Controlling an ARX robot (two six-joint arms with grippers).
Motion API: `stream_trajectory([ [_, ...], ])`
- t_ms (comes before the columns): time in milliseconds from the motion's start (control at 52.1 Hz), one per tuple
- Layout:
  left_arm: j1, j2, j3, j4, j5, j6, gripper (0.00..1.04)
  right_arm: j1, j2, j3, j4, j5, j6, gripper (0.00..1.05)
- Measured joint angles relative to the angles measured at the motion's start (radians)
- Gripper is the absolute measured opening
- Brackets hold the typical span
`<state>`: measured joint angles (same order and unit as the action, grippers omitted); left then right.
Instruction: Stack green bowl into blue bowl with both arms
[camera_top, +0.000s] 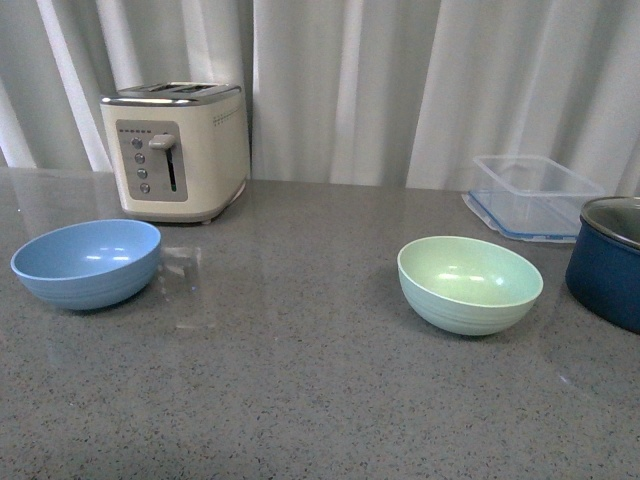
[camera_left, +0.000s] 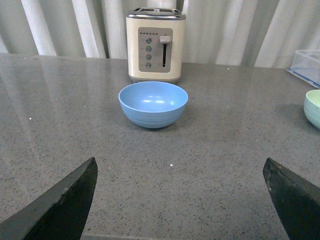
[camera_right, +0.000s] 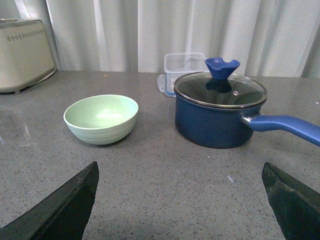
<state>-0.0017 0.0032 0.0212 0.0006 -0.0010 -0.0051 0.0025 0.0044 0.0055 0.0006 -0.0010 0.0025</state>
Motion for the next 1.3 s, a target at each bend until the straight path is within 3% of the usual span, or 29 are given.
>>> stream_trajectory([
  [614,0.0,0.0,0.0,0.0,0.0,0.0,0.98,0.0,0.0,0.0,0.0,0.0,0.0,0.95],
  [633,-0.003,0.001,0.0,0.0,-0.015,0.004,0.98,0.0,0.0,0.0,0.0,0.0,0.0,0.95],
  [710,-0.043,0.058,0.006,0.029,-0.241,0.02,0.98,0.0,0.0,0.0,0.0,0.0,0.0,0.95],
  [748,-0.045,0.088,0.014,0.04,-0.266,0.019,0.98,0.0,0.0,0.0,0.0,0.001,0.0,0.95],
  [1132,-0.04,0.371,0.235,0.183,-0.211,0.012,0.98,0.0,0.0,0.0,0.0,0.0,0.0,0.95],
  [1305,0.04,0.558,0.384,0.21,-0.14,-0.054,0.98,0.0,-0.001,0.0,0.0,0.0,0.0,0.95],
])
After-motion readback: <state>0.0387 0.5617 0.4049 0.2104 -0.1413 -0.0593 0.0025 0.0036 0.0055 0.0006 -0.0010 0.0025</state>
